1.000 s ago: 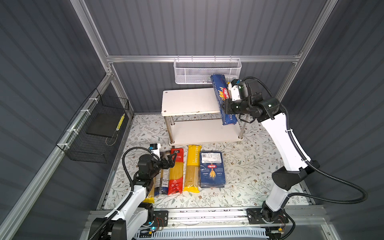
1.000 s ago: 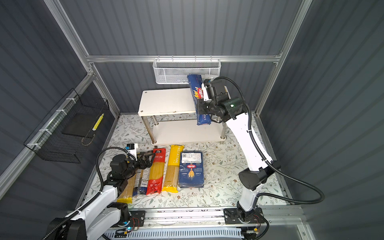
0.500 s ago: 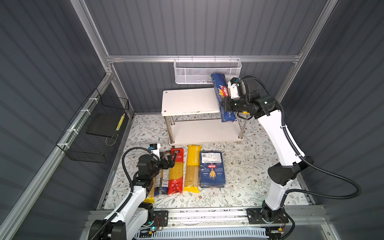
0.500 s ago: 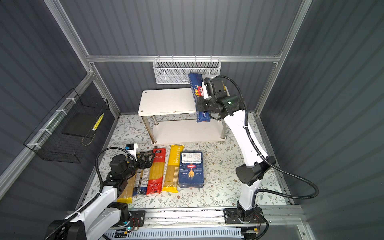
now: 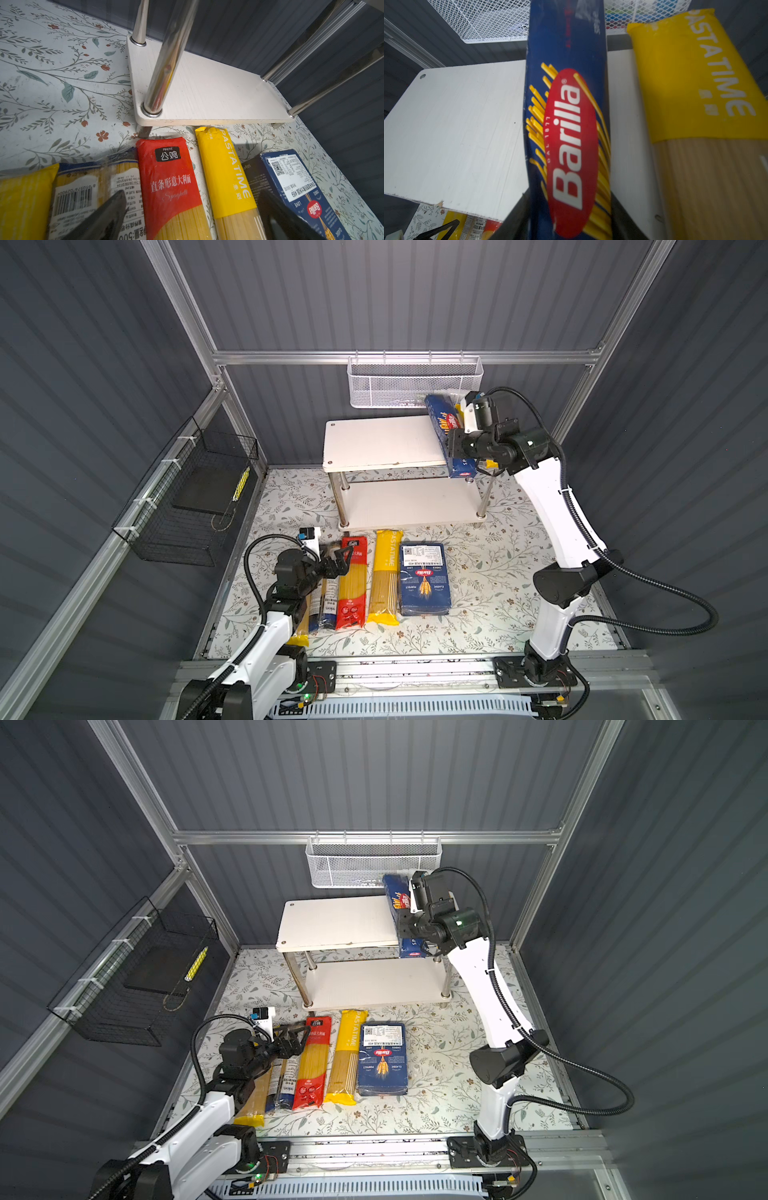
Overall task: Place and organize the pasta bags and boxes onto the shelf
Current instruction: 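Carry the blue box over the top shelf beside the yellow bag, then lower the blue box onto the top shelf and open the right gripper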
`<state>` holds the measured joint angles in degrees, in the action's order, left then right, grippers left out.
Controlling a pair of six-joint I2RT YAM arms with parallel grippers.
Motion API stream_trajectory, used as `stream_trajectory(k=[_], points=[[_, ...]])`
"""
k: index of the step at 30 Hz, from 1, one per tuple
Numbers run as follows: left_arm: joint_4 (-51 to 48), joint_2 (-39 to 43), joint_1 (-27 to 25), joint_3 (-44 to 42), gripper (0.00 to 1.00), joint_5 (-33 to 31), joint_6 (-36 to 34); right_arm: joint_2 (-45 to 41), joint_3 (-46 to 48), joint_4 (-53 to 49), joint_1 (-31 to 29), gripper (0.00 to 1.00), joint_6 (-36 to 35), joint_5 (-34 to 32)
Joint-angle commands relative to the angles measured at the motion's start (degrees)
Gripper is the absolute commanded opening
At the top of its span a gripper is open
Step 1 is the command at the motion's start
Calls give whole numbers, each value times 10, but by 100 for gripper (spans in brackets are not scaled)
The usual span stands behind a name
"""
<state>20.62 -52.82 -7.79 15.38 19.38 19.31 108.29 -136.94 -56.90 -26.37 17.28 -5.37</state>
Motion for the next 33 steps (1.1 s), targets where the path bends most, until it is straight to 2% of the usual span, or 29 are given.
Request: stream_trajectory(k=[1, 9, 14, 17, 24, 29, 33], points=[[-4, 12, 1, 5, 100, 0, -3, -3, -25, 60, 3, 50, -7, -20], [-8, 15, 1, 5, 100, 0, -4, -1, -23, 53, 3, 52, -7, -21], [-4, 8, 1, 6, 100, 0, -4, -12, -18, 36, 3, 59, -15, -25], [-4, 6, 1, 5, 100, 0, -5, -18, -11, 40, 3, 60, -16, -20], [-8, 18, 1, 5, 100, -20, -5, -23, -40, 27, 2, 68, -23, -25], [-3, 9, 1, 7, 100, -15, -2, -54, -42, 14, -3, 72, -26, -15], [-1, 7, 1, 7, 100, -14, -1, -103, -1, 13, -15, 76, -30, 22]])
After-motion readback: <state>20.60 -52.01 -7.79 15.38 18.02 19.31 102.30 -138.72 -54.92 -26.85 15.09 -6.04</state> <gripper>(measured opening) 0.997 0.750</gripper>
